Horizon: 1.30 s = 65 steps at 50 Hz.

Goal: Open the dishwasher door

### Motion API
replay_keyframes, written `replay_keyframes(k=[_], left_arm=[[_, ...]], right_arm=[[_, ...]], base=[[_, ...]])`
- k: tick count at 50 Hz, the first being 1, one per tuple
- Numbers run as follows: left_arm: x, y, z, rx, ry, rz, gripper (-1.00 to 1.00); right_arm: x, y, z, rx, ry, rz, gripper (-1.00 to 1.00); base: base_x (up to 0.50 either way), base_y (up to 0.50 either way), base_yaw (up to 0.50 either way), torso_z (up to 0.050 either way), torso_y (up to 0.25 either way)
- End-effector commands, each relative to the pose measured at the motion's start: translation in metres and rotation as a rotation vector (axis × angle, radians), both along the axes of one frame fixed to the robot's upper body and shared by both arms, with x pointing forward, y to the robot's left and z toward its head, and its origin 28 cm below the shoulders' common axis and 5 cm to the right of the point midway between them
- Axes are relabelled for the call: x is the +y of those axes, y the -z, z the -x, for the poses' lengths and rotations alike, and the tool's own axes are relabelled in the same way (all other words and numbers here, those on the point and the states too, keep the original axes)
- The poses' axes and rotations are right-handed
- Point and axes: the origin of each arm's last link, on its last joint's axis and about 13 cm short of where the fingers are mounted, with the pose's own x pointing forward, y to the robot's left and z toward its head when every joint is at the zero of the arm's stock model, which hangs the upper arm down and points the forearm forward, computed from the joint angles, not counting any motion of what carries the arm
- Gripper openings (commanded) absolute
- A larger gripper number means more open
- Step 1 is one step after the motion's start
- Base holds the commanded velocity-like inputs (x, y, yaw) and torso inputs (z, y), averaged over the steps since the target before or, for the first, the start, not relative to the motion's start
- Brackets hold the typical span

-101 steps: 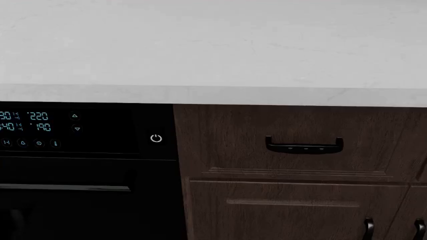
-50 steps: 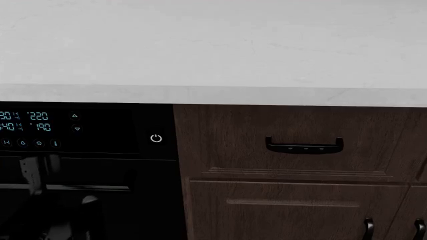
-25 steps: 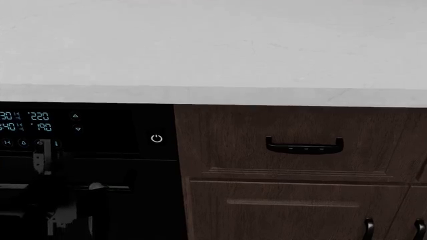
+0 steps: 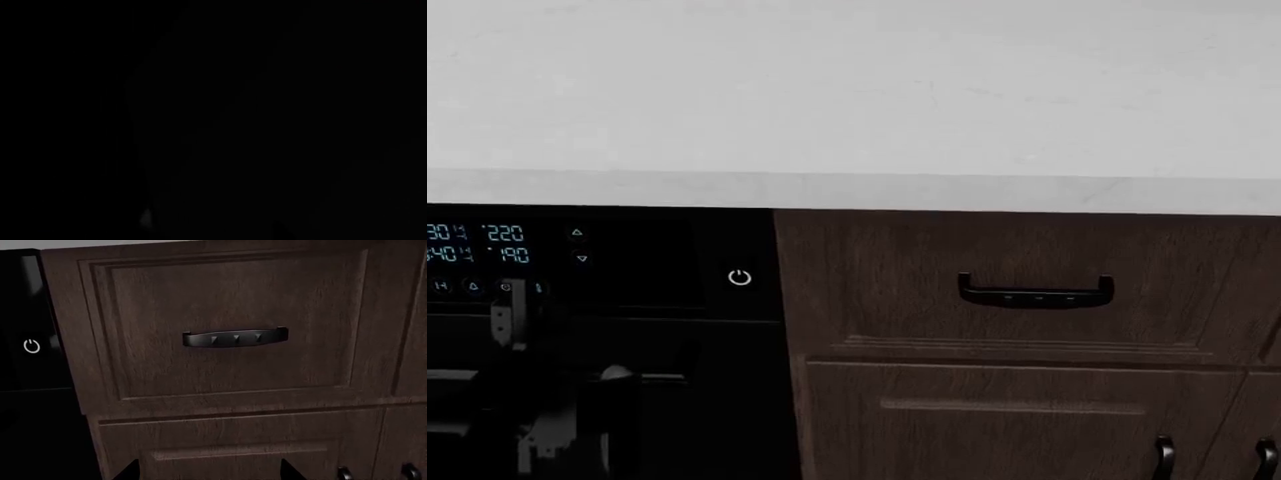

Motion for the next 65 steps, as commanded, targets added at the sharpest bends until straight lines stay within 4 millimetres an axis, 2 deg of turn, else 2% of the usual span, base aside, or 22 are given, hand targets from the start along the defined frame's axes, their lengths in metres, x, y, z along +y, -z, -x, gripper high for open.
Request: replay_keyframes(k=[1,9,27,51,65], left_arm=[[-0.009,0.015,0.016,0.021,0.034,0.078,-1.00],[-0.013,0.014,0.032,0.026,0.062,0.078,-1.00],[-0.015,0.014,0.052,0.028,0.087,0.084,-1.00],[-0.015,0.014,0.107,0.052,0.079,0.122,-1.00],[-0.017,0.024,0.140,0.052,0.079,0.155,-1.00]], right_arm=[[0.000,0.001,0.000,0.001,-0.001,-0.002,1.00],[0.001,0.001,0.000,0.000,-0.006,-0.002,1.00],[0.001,-0.002,0.001,-0.008,-0.008,-0.004,1.00],[0.003,-0.002,0.001,-0.012,-0.022,-0.010,1.00],[0.002,-0.002,0.001,-0.015,-0.020,-0.014,1.00]], base=[[0.00,0.00,0.00,0.000,0.000],[0.00,0.00,0.00,0.000,0.000],[0.00,0.00,0.00,0.001,0.003],[0.00,0.00,0.00,0.002,0.003],[0.00,0.00,0.00,0.002,0.004]])
